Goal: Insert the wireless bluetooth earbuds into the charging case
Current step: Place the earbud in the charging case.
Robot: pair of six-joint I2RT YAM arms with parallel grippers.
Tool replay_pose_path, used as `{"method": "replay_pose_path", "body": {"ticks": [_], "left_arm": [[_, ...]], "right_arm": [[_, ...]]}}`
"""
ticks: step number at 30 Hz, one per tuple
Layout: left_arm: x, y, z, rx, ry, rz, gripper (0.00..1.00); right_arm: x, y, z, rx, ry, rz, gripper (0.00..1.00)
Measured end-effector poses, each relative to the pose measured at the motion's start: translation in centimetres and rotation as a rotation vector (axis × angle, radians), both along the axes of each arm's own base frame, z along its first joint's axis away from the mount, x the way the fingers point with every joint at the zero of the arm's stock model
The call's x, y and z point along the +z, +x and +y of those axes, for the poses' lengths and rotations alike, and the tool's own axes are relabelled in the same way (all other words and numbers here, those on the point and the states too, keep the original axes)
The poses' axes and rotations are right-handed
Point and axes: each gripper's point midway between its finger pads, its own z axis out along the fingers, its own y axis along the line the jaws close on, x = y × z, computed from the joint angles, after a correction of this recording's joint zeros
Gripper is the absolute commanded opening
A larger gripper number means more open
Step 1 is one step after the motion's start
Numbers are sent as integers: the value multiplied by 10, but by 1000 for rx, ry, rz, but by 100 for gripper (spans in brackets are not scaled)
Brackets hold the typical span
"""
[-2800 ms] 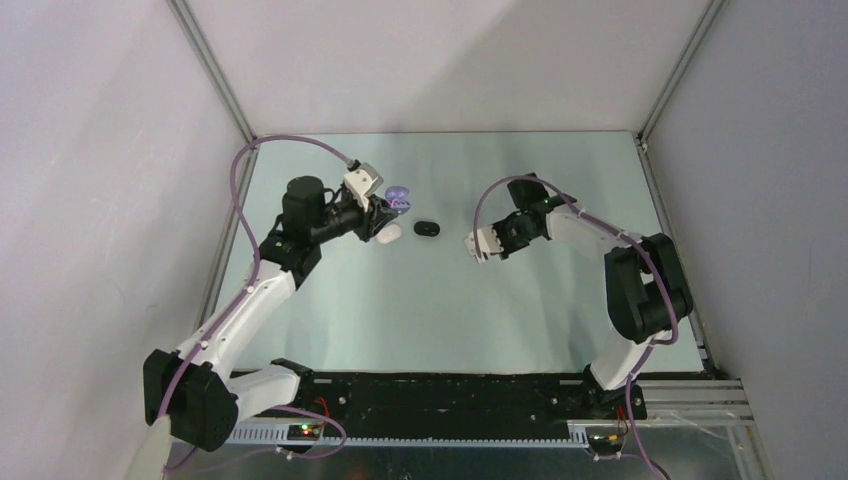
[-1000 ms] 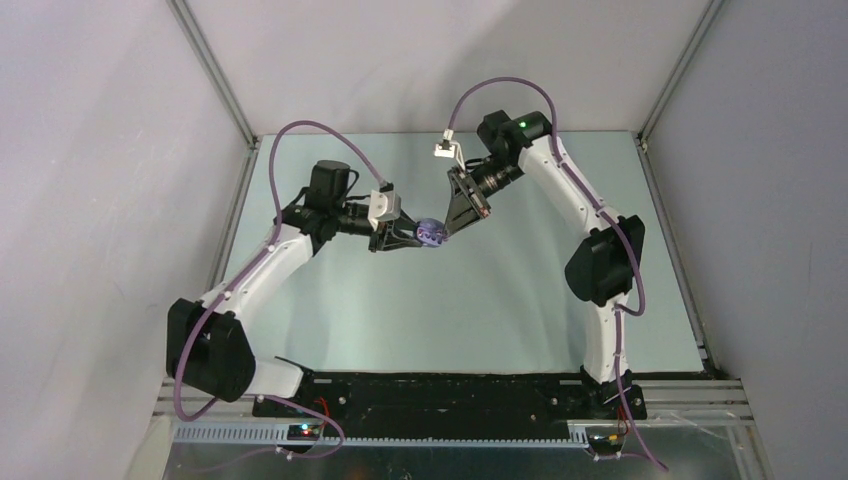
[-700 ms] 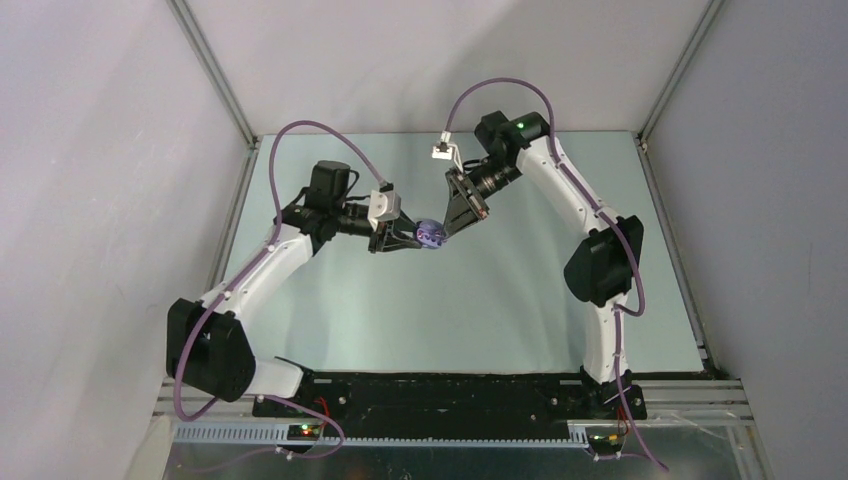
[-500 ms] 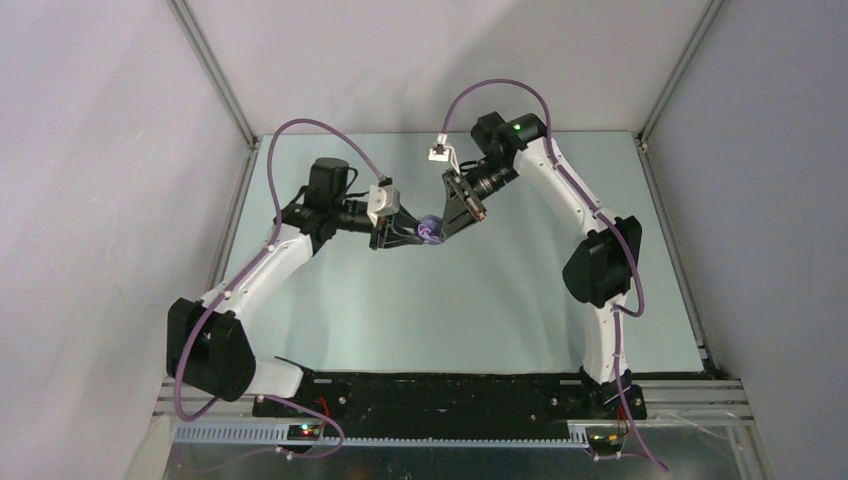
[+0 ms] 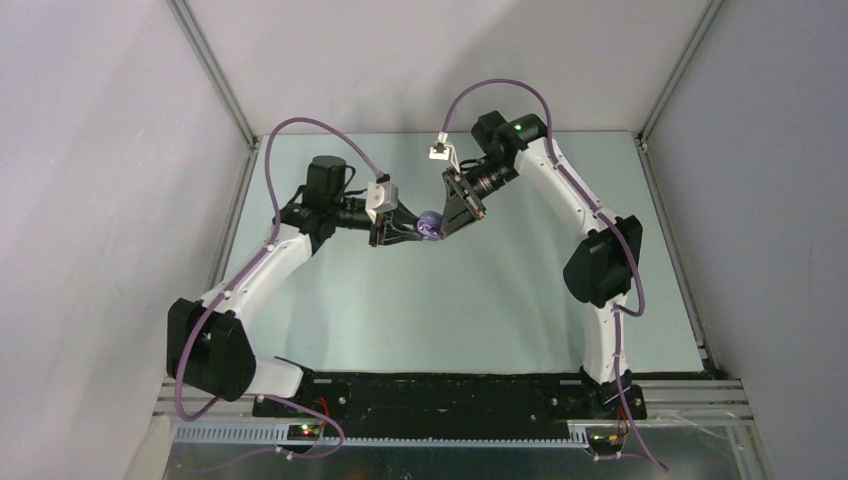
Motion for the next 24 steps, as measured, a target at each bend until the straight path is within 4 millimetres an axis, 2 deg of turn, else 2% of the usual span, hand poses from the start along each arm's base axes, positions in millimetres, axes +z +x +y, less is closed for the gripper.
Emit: {"method": "replay_pose_path", "body": {"ticks": [7,24], "left_arm": [[-6,-3,3,-6,17,6,0],[-15,-5,6,-20,38,4,0]], "right_arm": [[-10,5,1,-24,-4,10,0],[-12,7,4,-26,-9,-71,0]]}}
